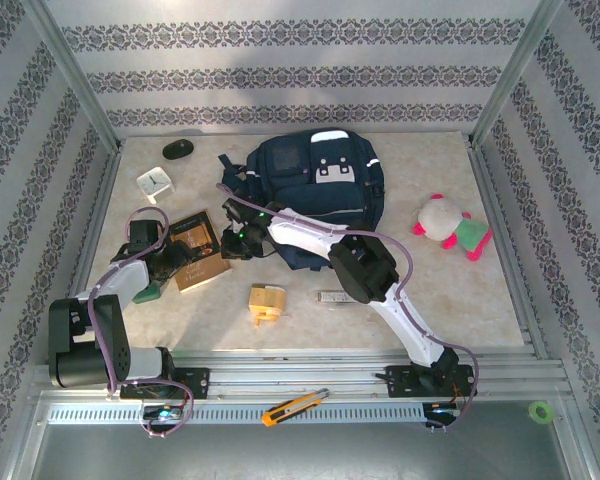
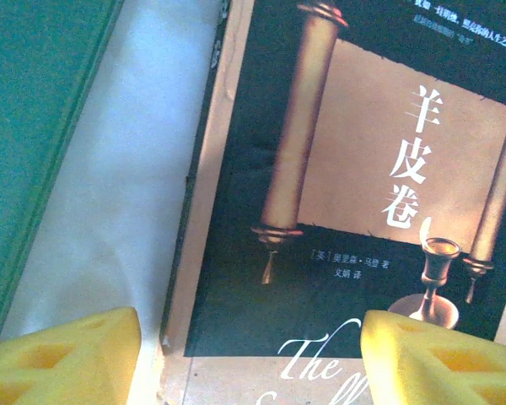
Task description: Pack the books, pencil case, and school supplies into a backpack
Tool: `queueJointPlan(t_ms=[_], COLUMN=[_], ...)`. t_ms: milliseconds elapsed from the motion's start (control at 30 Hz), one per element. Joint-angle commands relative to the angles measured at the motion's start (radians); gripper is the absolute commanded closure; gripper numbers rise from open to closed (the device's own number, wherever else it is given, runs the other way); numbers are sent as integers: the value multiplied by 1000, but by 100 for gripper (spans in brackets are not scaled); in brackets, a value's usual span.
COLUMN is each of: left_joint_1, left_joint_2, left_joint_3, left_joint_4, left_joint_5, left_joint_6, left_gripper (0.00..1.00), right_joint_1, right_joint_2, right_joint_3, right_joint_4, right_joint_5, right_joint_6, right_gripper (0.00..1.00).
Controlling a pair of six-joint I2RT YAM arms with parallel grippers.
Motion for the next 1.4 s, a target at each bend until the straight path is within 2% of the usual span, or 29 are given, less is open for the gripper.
queueJointPlan(t_ms=[0, 400, 767, 933, 1200, 1267, 1367], left_joint_1=[13, -16, -63, -68, -75, -79, -79], left_joint_2=[-7, 70, -132, -191, -167, -162, -164], left_joint_3=[-25, -49, 6, 6, -17, -13, 4], left_joint_4=[-121, 62, 98, 125, 169, 164, 104], left_joint_5=[-45, 181, 304, 325, 333, 324, 267], left_joint_6=[3, -46, -100, -130, -145, -144, -112], left_gripper=[31, 40, 41, 41, 45, 50, 64], right_joint_1=[11, 9, 8, 6, 6, 6, 4], right_joint_2=[27, 49, 62, 64, 61, 61, 54], right_joint_3=[18, 38, 48, 47, 41, 40, 36], right_joint_4=[-47, -57, -62, -61, -57, -57, -56], right_joint_5=[-2, -31, -53, -58, -58, -57, -52], right_joint_6=[-11, -9, -8, -7, -5, -3, -5], right_gripper=[81, 82, 86, 86, 86, 86, 86])
